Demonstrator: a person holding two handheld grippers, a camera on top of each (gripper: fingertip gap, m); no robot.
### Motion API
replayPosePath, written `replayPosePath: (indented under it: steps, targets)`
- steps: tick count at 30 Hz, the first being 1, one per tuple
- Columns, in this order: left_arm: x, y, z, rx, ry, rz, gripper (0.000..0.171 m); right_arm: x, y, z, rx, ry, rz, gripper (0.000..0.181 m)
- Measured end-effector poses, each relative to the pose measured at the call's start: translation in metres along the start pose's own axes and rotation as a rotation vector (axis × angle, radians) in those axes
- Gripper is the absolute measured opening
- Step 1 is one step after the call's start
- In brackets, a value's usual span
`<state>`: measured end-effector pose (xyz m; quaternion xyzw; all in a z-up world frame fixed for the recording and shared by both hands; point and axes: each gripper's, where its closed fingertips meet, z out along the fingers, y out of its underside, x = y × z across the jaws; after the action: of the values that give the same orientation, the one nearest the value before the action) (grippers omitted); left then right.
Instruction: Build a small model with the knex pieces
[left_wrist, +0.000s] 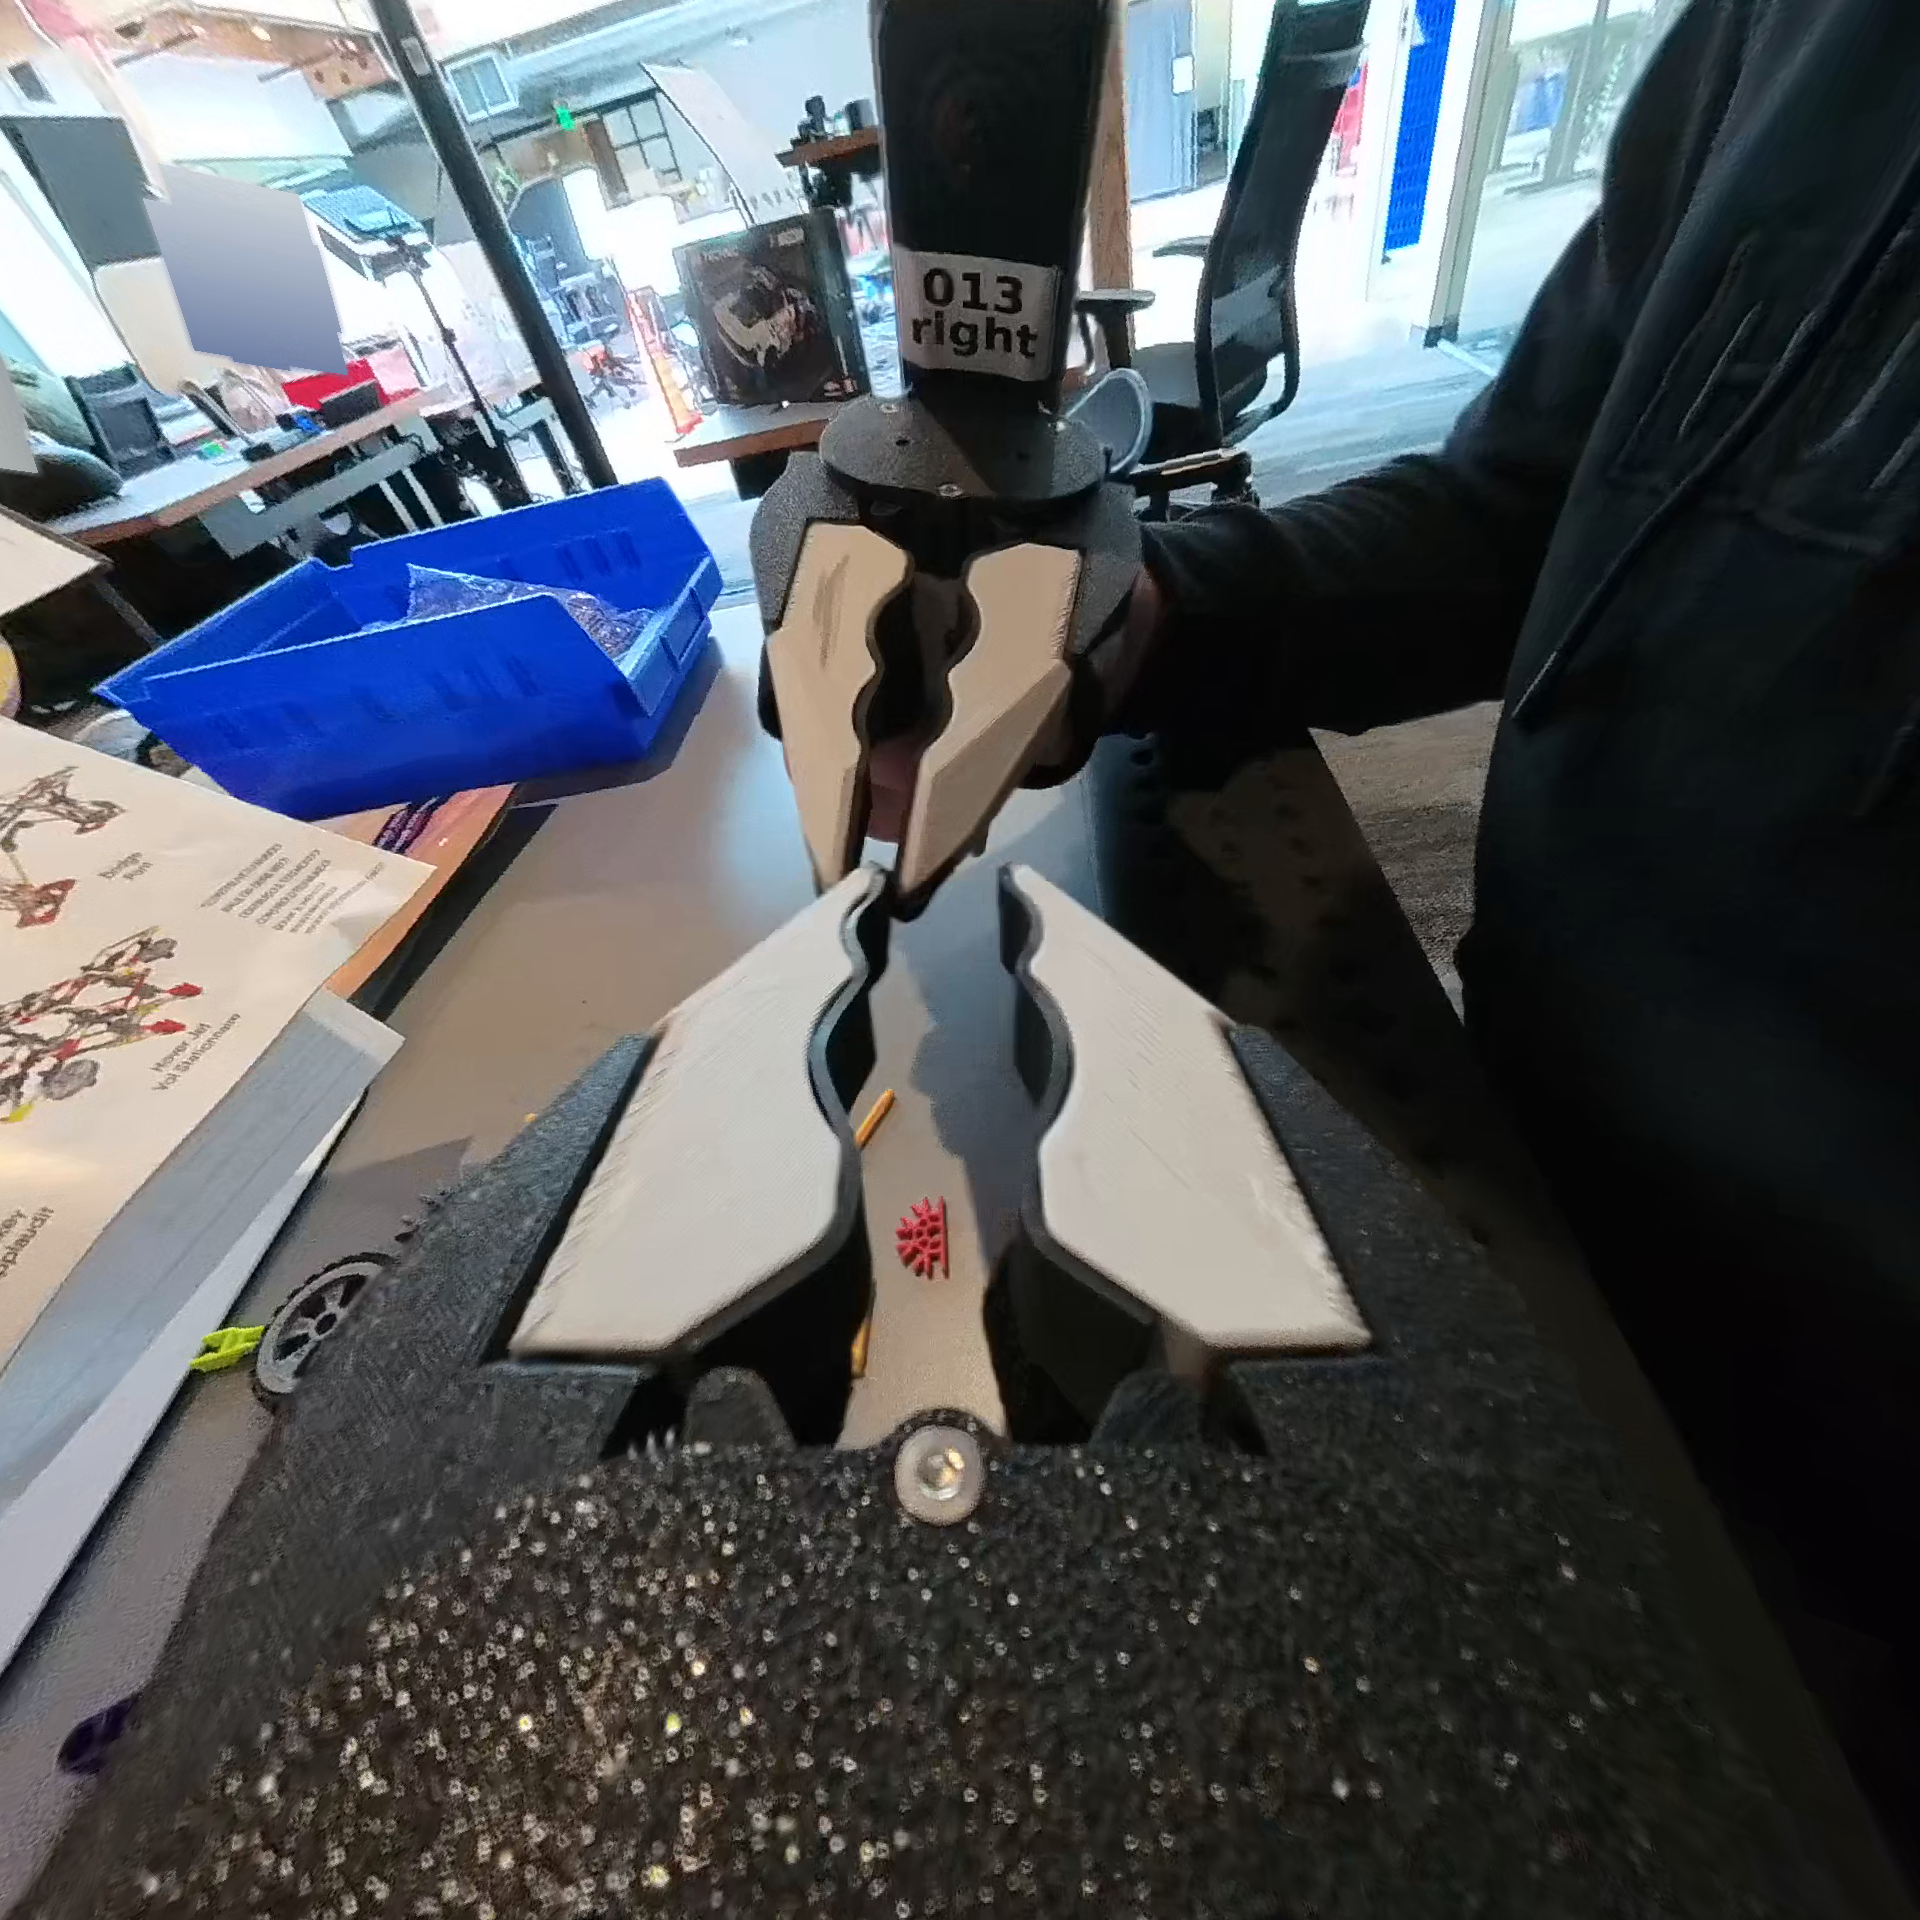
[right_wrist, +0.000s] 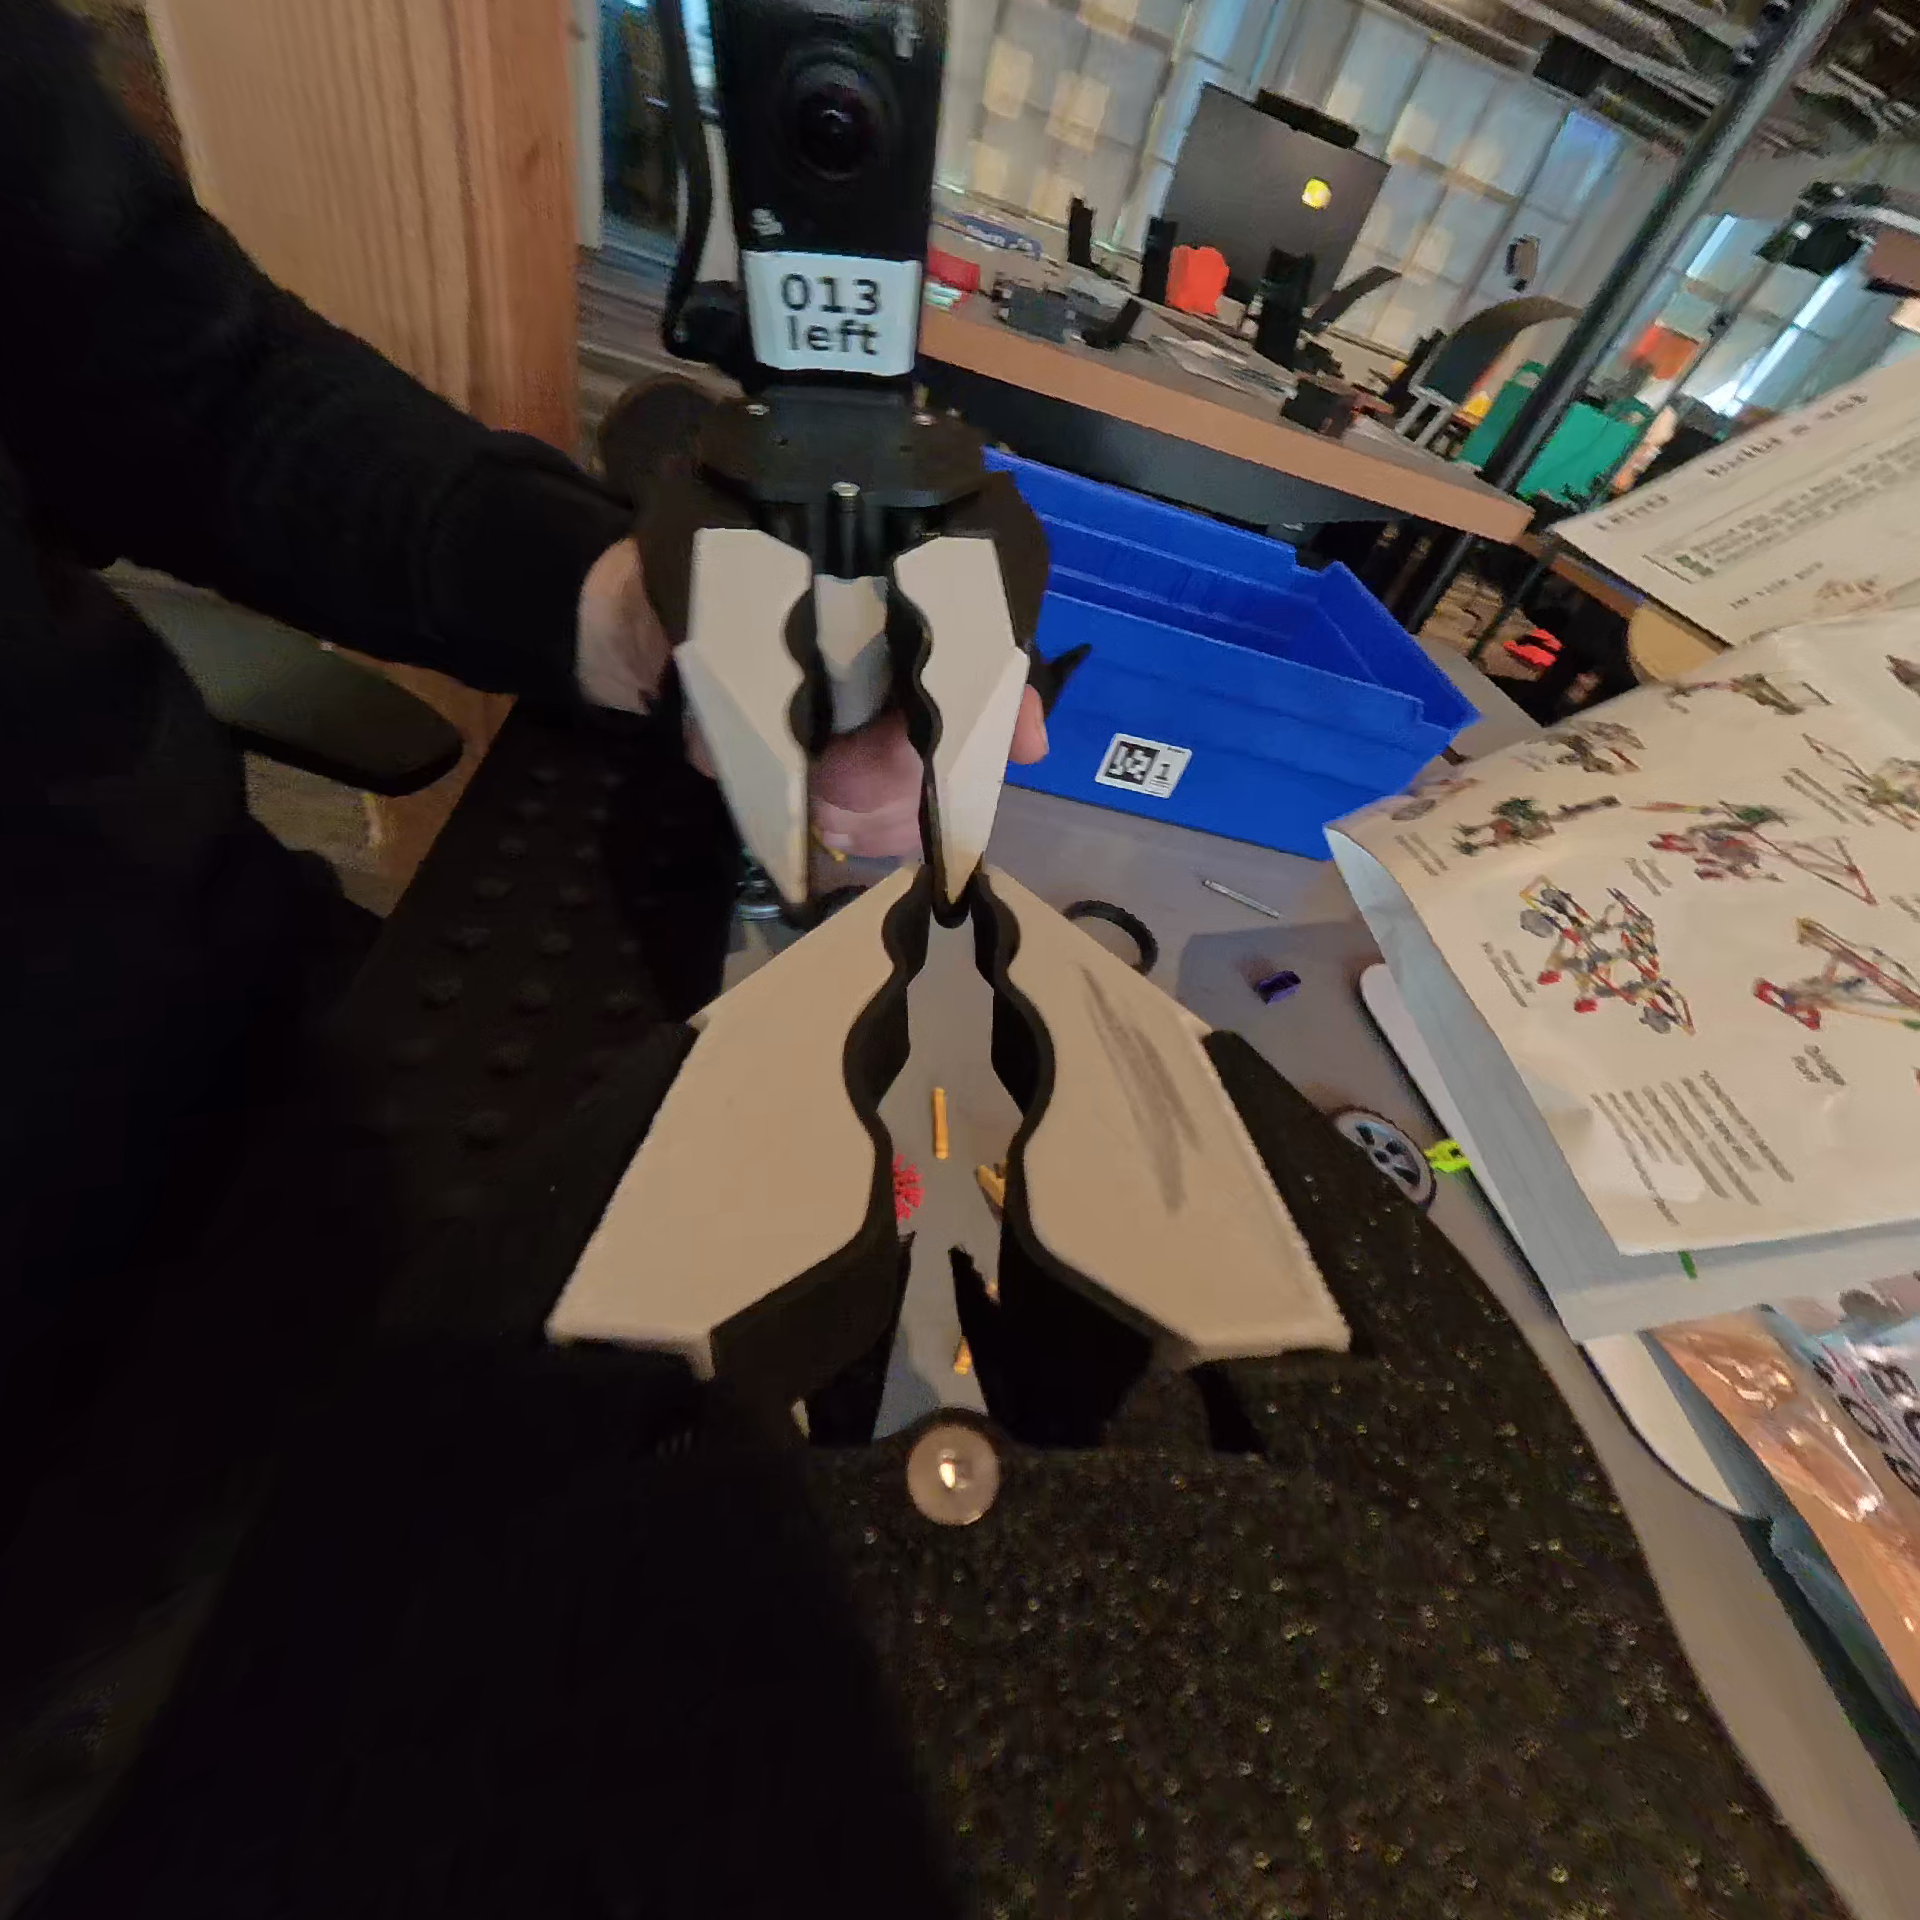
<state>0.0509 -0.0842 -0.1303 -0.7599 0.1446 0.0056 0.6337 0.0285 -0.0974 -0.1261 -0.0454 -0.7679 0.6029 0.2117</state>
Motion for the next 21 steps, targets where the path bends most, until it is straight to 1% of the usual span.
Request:
replayPosePath:
  steps: [1,2,4,7,10,11,12,15,18,21]
  targets:
    - [-0.001,0.0,0.001,-0.001,-0.006,-0.006,0.024,0.004,0.001,-0.001,-0.002,0.019,0.008,0.007]
    - [-0.002,-0.001,0.002,0.001,-0.007,-0.012,0.026,0.006,0.001,-0.001,-0.002,0.032,0.007,0.008]
    - [-0.003,-0.002,0.001,0.016,0.001,-0.031,0.023,0.011,0.003,-0.003,-0.014,0.061,0.013,0.024]
    - [-0.005,-0.004,-0.002,0.038,0.0,-0.048,0.023,0.012,0.006,-0.005,-0.023,0.049,0.03,0.024]
    - [-0.003,-0.002,0.0,0.027,0.006,-0.044,0.024,0.007,0.004,-0.003,-0.012,0.029,0.02,0.019]
    - [-0.002,-0.002,0.002,0.025,0.008,-0.04,0.024,0.005,0.004,-0.002,-0.009,0.021,0.016,0.01]
    - [0.0,-0.002,0.003,0.025,0.008,-0.03,0.023,0.003,0.003,-0.001,-0.005,0.023,0.003,0.007]
    - [0.001,-0.002,0.003,-0.002,-0.017,0.044,0.022,0.001,0.001,-0.002,0.009,0.006,0.003,0.006]
    - [0.004,-0.008,0.003,0.013,-0.021,0.076,0.017,-0.003,-0.005,-0.004,0.029,-0.007,-0.036,0.005]
    - [0.003,-0.007,0.003,-0.024,-0.066,0.172,0.014,-0.004,-0.006,-0.005,0.034,-0.006,-0.053,0.005]
